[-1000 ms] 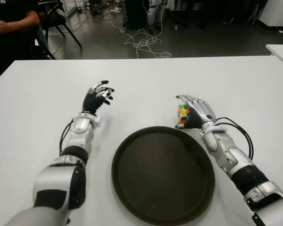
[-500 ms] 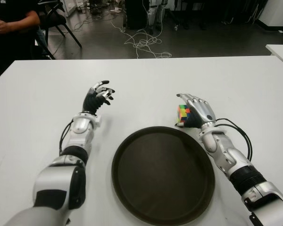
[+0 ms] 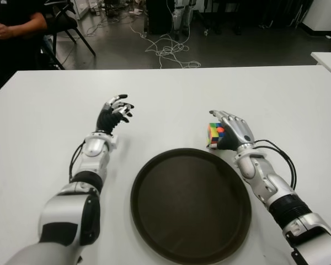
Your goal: Pick up the Rubik's Cube and put it in the plate
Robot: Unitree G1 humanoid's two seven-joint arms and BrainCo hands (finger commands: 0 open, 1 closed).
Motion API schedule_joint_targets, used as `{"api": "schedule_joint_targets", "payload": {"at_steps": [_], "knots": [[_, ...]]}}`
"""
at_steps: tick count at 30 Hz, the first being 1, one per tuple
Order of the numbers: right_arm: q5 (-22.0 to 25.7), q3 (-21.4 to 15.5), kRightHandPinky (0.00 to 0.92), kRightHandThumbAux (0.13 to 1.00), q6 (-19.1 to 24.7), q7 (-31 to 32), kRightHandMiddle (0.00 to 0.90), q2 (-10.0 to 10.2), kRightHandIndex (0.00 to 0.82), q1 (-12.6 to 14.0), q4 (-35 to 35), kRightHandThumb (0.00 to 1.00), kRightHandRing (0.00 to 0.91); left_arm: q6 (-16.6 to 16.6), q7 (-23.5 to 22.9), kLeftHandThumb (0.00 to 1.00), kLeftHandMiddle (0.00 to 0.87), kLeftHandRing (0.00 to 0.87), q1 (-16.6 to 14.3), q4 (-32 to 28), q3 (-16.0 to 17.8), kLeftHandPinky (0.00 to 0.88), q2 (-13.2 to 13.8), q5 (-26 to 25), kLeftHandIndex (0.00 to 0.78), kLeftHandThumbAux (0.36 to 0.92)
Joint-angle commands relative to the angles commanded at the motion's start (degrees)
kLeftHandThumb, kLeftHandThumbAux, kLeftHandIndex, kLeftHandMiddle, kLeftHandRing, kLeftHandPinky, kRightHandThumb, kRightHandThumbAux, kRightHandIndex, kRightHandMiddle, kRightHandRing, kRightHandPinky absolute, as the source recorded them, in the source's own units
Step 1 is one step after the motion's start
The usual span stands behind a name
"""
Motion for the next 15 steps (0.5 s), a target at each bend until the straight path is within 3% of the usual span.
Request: {"api": "schedule_joint_targets", "payload": {"at_steps": [15], "knots": [[0.5,-0.1,0.242,0.881,-1.6,-1.4,0.221,0.2,0.163,-1.0,2.9,0.031,0.229,-0.3,0.3,0.133,0.455,0.516,0.0,0.0,-0.1,0.580,0.1,0.4,0.241,0.671]]}}
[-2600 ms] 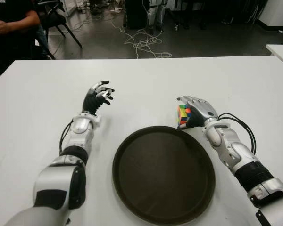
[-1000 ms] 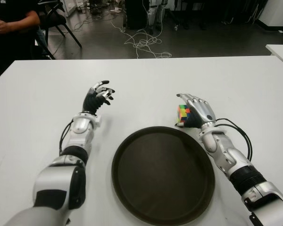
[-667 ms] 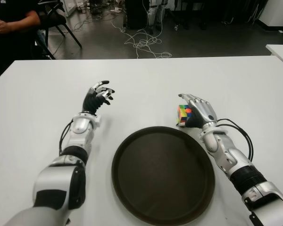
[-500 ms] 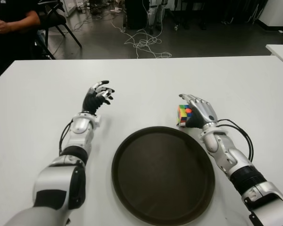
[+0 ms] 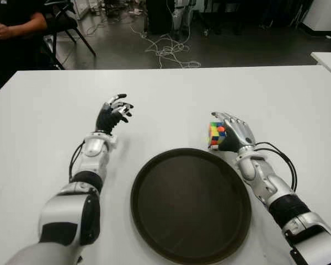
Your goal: Pick up the Rubik's Cube and put it in the plate
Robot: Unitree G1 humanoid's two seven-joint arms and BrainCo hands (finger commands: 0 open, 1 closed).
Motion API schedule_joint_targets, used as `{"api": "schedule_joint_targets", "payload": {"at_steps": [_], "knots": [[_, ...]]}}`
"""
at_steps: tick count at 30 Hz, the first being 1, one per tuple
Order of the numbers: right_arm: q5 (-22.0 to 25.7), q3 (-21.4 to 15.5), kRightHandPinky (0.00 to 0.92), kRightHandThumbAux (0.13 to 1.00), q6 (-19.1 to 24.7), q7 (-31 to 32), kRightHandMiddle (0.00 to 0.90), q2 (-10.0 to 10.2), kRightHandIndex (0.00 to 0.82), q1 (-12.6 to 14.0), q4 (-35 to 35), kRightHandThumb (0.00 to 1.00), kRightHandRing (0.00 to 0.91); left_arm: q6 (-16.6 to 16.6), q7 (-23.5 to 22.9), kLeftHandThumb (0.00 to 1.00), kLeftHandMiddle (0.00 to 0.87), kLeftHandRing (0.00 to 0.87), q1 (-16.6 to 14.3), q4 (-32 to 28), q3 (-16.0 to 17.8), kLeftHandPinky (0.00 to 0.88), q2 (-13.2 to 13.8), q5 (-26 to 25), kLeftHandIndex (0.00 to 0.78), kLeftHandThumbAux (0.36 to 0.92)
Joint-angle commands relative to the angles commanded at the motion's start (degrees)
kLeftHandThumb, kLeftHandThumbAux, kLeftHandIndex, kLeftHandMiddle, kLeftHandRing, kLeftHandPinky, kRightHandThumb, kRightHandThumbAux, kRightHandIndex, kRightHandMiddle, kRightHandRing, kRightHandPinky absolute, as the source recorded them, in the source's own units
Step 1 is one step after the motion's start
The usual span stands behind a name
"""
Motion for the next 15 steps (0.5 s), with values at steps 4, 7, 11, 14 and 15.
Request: {"api": "schedule_joint_targets", "payload": {"at_steps": [4,7,11,14,15], "knots": [[0.3,-0.2,0.255,0.882,-0.4,0.2,0.232,0.0,0.169,0.0,0.3,0.034,0.241,0.0,0.2,0.124,0.451,0.513,0.0,0.0,-0.1,0.580,0.0,0.1,0.241,0.673],[0.6,0.0,0.237,0.877,-0.5,1.5,0.229,-0.1,0.169,-0.3,0.6,0.022,0.234,-0.1,0.2,0.124,0.448,0.514,0.1,0.0,0.0,0.580,0.0,0.0,0.238,0.675],[0.5,0.6,0.194,0.864,-0.5,3.5,0.208,-0.6,0.157,-0.5,0.6,0.004,0.212,0.0,0.2,0.132,0.455,0.520,0.1,0.0,0.1,0.586,0.0,-0.1,0.243,0.686],[0.3,1.3,0.169,0.843,-0.8,5.9,0.190,-1.3,0.141,-0.8,0.5,0.001,0.193,0.0,0.1,0.136,0.454,0.522,0.0,0.0,0.2,0.585,-0.1,-0.2,0.242,0.689],[0.3,1.7,0.166,0.841,-1.3,7.4,0.188,-1.8,0.139,-1.0,0.5,0.001,0.191,0.0,0.1,0.136,0.453,0.522,0.0,0.0,0.2,0.585,-0.1,-0.2,0.241,0.690]]}}
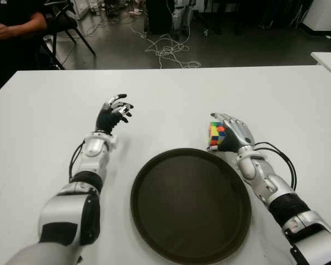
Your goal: Pick up the Rubik's Cube and put it in the plate
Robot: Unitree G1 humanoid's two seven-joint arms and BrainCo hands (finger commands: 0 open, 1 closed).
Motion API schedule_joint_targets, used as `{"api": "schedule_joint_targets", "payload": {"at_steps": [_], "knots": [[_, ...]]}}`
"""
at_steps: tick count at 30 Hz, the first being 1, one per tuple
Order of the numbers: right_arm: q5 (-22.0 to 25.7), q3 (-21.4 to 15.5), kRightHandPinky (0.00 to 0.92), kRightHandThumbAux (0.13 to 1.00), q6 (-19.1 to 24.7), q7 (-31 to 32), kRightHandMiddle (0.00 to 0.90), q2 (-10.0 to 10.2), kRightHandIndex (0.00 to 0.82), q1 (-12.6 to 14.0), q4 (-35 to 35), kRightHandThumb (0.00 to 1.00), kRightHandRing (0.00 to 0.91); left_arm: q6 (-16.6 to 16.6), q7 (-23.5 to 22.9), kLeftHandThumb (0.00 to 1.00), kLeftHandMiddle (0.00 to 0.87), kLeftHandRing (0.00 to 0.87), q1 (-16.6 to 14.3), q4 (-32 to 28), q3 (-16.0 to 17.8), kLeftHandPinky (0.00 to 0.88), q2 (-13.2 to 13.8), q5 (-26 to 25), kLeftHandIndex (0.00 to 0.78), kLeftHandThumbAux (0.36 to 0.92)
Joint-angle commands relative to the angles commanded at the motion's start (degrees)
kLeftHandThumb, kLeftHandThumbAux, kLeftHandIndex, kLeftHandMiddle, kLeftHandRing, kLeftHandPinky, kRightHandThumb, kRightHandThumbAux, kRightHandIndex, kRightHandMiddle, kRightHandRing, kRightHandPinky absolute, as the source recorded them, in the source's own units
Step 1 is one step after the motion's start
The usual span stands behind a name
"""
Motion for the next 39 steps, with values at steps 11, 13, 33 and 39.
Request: {"api": "schedule_joint_targets", "payload": {"at_steps": [11,13,33,39], "knots": [[-1.2,4.4,0.107,0.823,-3.2,13.9,0.119,-3.7,0.114,-2.4,0.8,0.000,0.118,0.0,0.3,0.134,0.429,0.510,0.0,0.0,-0.1,0.575,-0.1,0.2,0.231,0.674],[-2.6,6.0,0.111,0.814,-3.8,15.7,0.111,-4.5,0.119,-3.5,1.5,0.000,0.111,-0.1,0.3,0.135,0.432,0.511,0.0,0.0,-0.1,0.574,-0.1,0.2,0.233,0.668],[-3.8,8.5,0.109,0.768,-3.6,15.5,0.107,-5.1,0.114,-5.8,5.0,0.000,0.109,0.4,0.9,0.150,0.440,0.518,0.0,-0.2,0.0,0.588,-0.3,0.0,0.220,0.662],[-3.6,8.5,0.114,0.771,-3.5,14.8,0.111,-4.8,0.116,-6.1,6.2,0.000,0.115,0.2,0.8,0.159,0.431,0.512,0.1,-0.2,-0.1,0.577,-0.3,0.1,0.231,0.661]]}}
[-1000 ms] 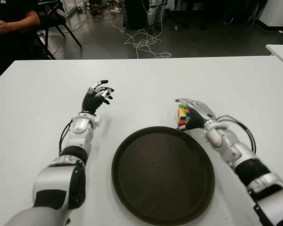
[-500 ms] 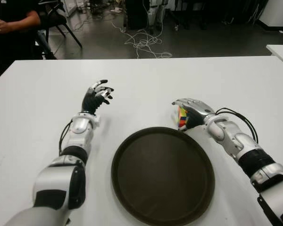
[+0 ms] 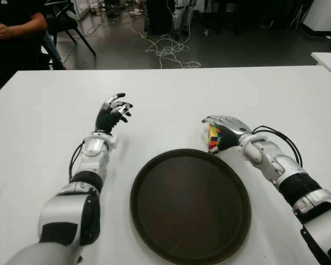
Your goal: Pick up the Rubik's Cube and put it in the plate
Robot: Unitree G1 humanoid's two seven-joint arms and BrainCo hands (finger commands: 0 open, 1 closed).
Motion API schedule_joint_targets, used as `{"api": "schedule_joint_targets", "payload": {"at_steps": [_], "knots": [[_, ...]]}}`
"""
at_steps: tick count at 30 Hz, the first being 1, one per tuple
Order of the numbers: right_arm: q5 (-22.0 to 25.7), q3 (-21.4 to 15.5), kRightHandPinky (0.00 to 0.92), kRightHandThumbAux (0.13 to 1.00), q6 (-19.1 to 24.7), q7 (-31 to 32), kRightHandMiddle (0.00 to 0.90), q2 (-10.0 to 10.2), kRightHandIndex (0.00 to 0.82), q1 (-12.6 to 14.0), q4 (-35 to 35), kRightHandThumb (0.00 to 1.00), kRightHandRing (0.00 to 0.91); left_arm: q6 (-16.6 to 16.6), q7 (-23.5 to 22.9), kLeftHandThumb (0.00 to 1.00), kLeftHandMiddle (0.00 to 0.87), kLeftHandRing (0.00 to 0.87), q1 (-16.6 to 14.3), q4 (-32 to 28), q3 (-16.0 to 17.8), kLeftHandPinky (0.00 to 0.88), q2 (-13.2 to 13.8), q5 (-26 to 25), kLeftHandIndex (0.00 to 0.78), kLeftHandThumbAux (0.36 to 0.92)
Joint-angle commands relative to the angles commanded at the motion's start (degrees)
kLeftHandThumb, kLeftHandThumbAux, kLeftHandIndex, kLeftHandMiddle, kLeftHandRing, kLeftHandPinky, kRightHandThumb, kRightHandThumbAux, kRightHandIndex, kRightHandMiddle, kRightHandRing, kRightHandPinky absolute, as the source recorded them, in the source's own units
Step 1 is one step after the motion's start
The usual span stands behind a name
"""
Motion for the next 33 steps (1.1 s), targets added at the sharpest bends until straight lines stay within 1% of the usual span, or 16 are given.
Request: {"api": "schedule_joint_targets", "payload": {"at_steps": [6,13,15,19,22,23,24,25,28,29,30,31,32,33], "knots": [[0.3,-0.1,0.112,0.773,-0.3,-0.7,0.118,0.1,0.118,-0.1,0.7,0.000,0.118,-0.1,-0.2,0.163,0.435,0.516,0.0,0.0,0.0,0.578,0.1,0.0,0.230,0.665],[0.4,-0.3,0.112,0.782,-0.3,-1.4,0.121,0.1,0.116,0.0,0.5,0.000,0.122,-0.2,-0.5,0.149,0.441,0.517,0.1,-0.1,-0.1,0.578,0.1,0.1,0.221,0.656],[0.4,-0.3,0.141,0.801,-0.4,-1.8,0.131,0.1,0.123,0.0,0.6,0.000,0.137,-0.5,-0.7,0.141,0.446,0.518,0.1,-0.1,-0.1,0.580,0.1,0.0,0.223,0.653],[0.3,-0.4,0.161,0.843,-0.3,-2.8,0.138,0.3,0.126,-0.2,1.3,0.000,0.150,-0.8,-1.0,0.135,0.448,0.518,0.2,-0.2,0.0,0.580,0.1,-0.1,0.228,0.650],[0.3,-0.5,0.171,0.855,-0.5,-3.8,0.142,0.4,0.127,-0.3,2.1,0.025,0.155,-0.9,-1.3,0.136,0.441,0.516,0.3,-0.2,0.1,0.577,0.1,-0.3,0.229,0.653],[0.1,-0.6,0.175,0.856,-0.4,-5.0,0.144,0.6,0.127,-0.2,2.3,0.048,0.156,-0.8,-1.4,0.137,0.439,0.515,0.3,-0.3,0.2,0.576,0.1,-0.3,0.229,0.655],[0.0,-0.6,0.191,0.859,-0.3,-5.8,0.152,0.6,0.134,-0.1,2.4,0.120,0.164,-0.8,-1.4,0.136,0.432,0.513,0.3,-0.3,0.2,0.572,0.1,-0.4,0.227,0.660],[0.0,-0.7,0.197,0.859,-0.2,-6.7,0.155,0.8,0.137,-0.1,2.5,0.149,0.167,-0.7,-1.4,0.135,0.430,0.512,0.2,-0.3,0.2,0.571,0.1,-0.4,0.226,0.662],[-0.1,-1.2,0.221,0.857,0.4,-9.7,0.177,1.0,0.161,0.3,2.8,0.323,0.187,-0.4,-1.3,0.131,0.419,0.507,0.2,-0.3,0.1,0.567,0.2,-0.1,0.223,0.669],[0.0,-1.5,0.224,0.856,0.8,-11.0,0.180,1.2,0.165,0.5,2.6,0.347,0.189,-0.3,-1.2,0.131,0.419,0.506,0.2,-0.3,0.0,0.567,0.2,0.0,0.222,0.669],[0.0,-1.7,0.236,0.855,1.1,-11.9,0.194,1.4,0.181,0.7,2.5,0.410,0.203,-0.3,-1.1,0.131,0.419,0.506,0.2,-0.3,0.0,0.568,0.3,0.0,0.222,0.668],[0.3,-2.1,0.244,0.854,1.6,-12.9,0.203,1.6,0.191,0.9,2.4,0.453,0.212,-0.3,-1.0,0.131,0.419,0.505,0.2,-0.3,-0.1,0.568,0.3,0.1,0.222,0.667],[0.4,-2.3,0.252,0.830,1.9,-13.6,0.213,1.8,0.233,1.0,2.3,0.502,0.221,-0.3,-0.9,0.131,0.418,0.505,0.2,-0.3,-0.1,0.568,0.3,0.2,0.222,0.665],[0.7,-2.8,0.264,0.796,2.7,-14.4,0.226,2.2,0.294,1.1,2.3,0.573,0.234,-0.3,-0.7,0.131,0.415,0.503,0.2,-0.3,-0.2,0.567,0.3,0.3,0.221,0.663]]}}
